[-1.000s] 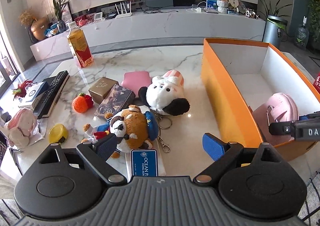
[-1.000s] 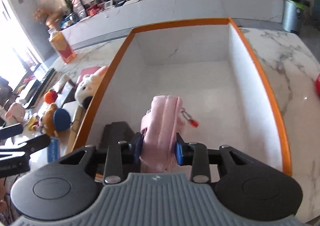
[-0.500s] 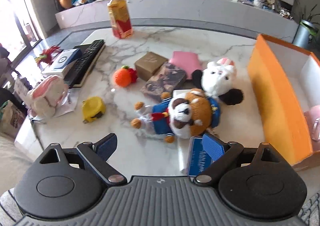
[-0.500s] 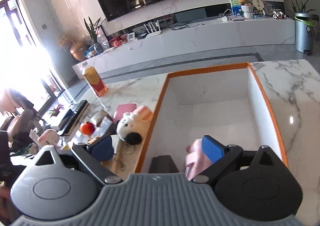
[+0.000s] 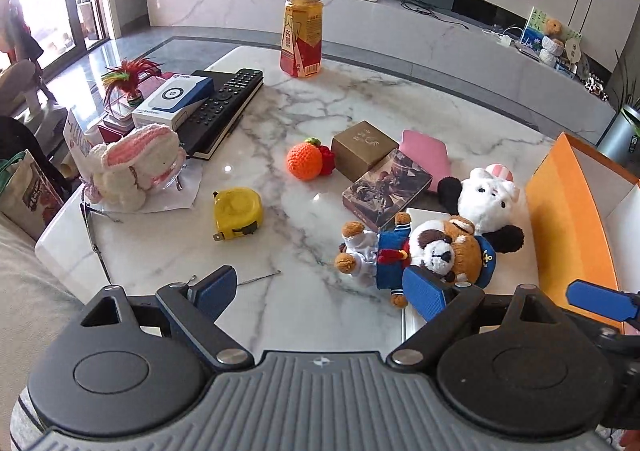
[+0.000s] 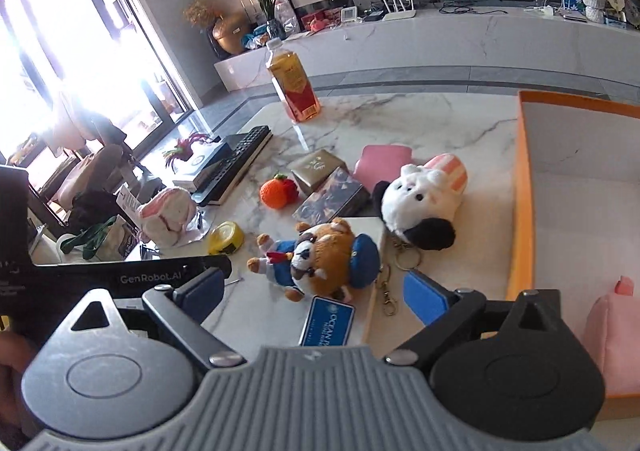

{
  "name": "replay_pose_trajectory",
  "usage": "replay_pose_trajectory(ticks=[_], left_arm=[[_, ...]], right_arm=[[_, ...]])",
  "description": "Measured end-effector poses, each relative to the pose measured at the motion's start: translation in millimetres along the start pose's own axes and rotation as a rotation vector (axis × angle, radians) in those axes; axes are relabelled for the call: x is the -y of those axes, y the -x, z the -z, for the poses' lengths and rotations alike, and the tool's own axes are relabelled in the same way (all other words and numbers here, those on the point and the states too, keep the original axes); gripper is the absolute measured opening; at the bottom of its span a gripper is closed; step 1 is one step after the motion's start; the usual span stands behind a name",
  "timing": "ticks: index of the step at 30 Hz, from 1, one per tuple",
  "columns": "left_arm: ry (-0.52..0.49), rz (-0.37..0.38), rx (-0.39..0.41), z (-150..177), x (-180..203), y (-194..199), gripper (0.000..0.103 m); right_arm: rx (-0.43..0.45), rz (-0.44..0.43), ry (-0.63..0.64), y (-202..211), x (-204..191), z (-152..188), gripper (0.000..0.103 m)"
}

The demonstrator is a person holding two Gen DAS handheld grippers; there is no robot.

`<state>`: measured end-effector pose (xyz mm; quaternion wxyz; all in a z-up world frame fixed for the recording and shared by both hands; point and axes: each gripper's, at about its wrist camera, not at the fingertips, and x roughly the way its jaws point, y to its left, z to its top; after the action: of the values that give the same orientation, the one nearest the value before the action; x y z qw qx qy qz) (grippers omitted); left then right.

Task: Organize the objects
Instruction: 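Move right gripper to the brown sailor dog plush and grasp it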

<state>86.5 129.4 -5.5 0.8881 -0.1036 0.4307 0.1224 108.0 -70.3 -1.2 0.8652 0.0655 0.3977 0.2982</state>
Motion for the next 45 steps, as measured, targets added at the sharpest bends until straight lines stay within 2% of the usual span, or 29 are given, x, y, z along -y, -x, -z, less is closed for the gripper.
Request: replay_pose_trajectory(ticks=[4,7,10,16,20,26,30,34,37,39,45], left_arm=[[-0.017,-0.050,0.027,-2.9,-9.9,3.6,0.103],[-0.028,-0.073,0.039,-5.2,-20.7,5.5,0.103],[0.018,-0.054,0.020,-7.6,-33.3,1.4,0.103],[0.063,-0.059,0.001,-9.3,-46.5,-5.0,0.103],[0.099,-0.055,-0.016,-8.8,-56.4,-7.9,0.103],[0.132,-0.053,-0.013,-10.2,-64.8,-7.0,0.103],[0.170,-0.057,-0.014,-11.8,-75.4,-7.5,0.103],[0.203,-0.056,-0.014,-11.7,-84.1,-8.0,0.103],[0.217,-0.048,-0.019,-12.0,-88.3,-10.0,0.103],[0.217,-0.045,-0.026,-11.9,-89.1,-11.4,0.103],[0.211,-0.035,-0.032,-11.7,-88.3,-13.8,0.103]], right_arm=[[-0.017,0.024,0.023,-23.7,-10.7,-3.3,0.096],[-0.021,0.086,0.184,-41.3,-23.5,-9.0,0.096],[-0.061,0.066,0.298,-57.1,-30.8,-15.4,0.096],[-0.158,0.051,0.404,-92.9,-42.3,-18.2,0.092],[-0.171,0.111,0.553,-107.3,-52.7,-16.3,0.086],[-0.190,0.089,0.820,-120.7,-67.4,-19.0,0.083],[-0.298,0.104,0.897,-140.9,-76.4,-18.7,0.084],[-0.354,0.141,1.007,-158.6,-83.5,-7.8,0.085],[-0.382,0.191,1.037,-171.0,-83.0,-4.6,0.084],[-0.388,0.232,1.041,-176.6,-79.8,-4.3,0.073],[-0.381,0.230,0.871,-169.7,-66.2,-19.2,0.067]])
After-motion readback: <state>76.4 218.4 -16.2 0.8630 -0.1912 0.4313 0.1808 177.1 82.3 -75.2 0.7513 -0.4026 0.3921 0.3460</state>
